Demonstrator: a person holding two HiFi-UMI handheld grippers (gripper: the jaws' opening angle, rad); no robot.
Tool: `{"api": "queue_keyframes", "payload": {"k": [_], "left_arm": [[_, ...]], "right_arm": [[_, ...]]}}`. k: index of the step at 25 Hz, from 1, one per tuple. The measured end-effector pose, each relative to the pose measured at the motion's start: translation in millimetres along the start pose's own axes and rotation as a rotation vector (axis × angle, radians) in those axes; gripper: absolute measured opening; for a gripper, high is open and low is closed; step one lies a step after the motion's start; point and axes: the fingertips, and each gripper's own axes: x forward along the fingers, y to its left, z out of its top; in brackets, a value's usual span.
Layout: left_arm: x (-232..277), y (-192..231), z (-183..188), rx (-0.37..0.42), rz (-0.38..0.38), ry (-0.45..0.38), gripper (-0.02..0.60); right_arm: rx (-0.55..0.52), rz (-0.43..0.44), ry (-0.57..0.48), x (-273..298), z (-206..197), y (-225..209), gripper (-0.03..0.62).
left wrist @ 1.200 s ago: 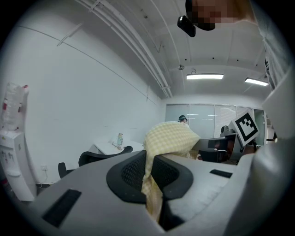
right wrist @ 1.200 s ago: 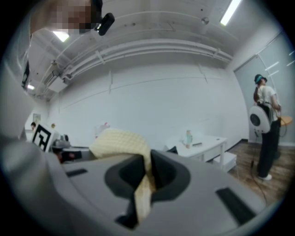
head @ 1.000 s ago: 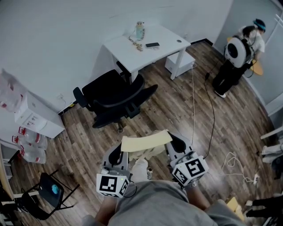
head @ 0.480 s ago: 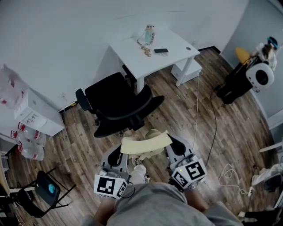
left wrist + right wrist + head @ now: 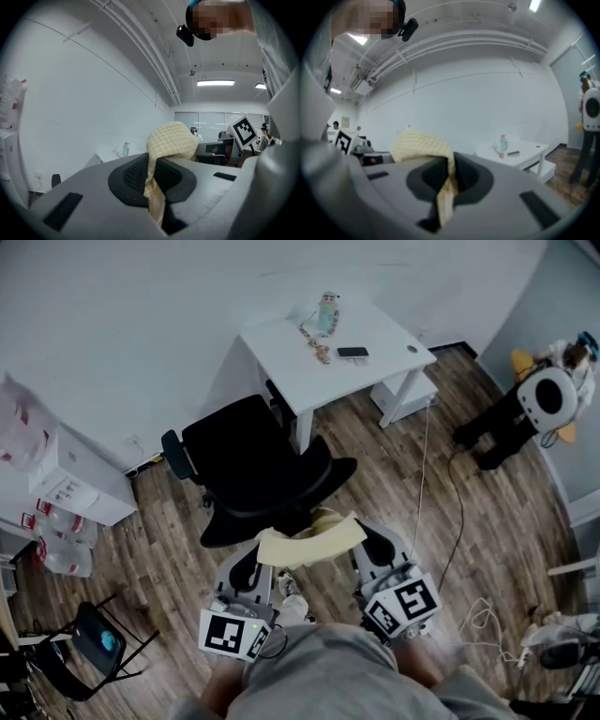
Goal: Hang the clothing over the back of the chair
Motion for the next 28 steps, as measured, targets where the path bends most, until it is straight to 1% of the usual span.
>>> {"api": "queue_keyframes", "payload": {"k": [14,24,28], "left_arm": [[44.9,43.3,22.5,0.015,-0.010,-0.045,0.029],[51.8,67.5,38.1,0.070,0.032,-0.060,0.029],[58.1,67.2,43.8,0.086,0.048,-0.061,0.029]], "right_arm": [[-0.035,0.023,-0.033,65.2,30.0,-11.7,0.041],[-0.069,0.082,-0.043,100.1,43.6,-8.9,0.041],[-0.084,0.112,-0.045,108.2,51.4,-13.8,0.041]]}}
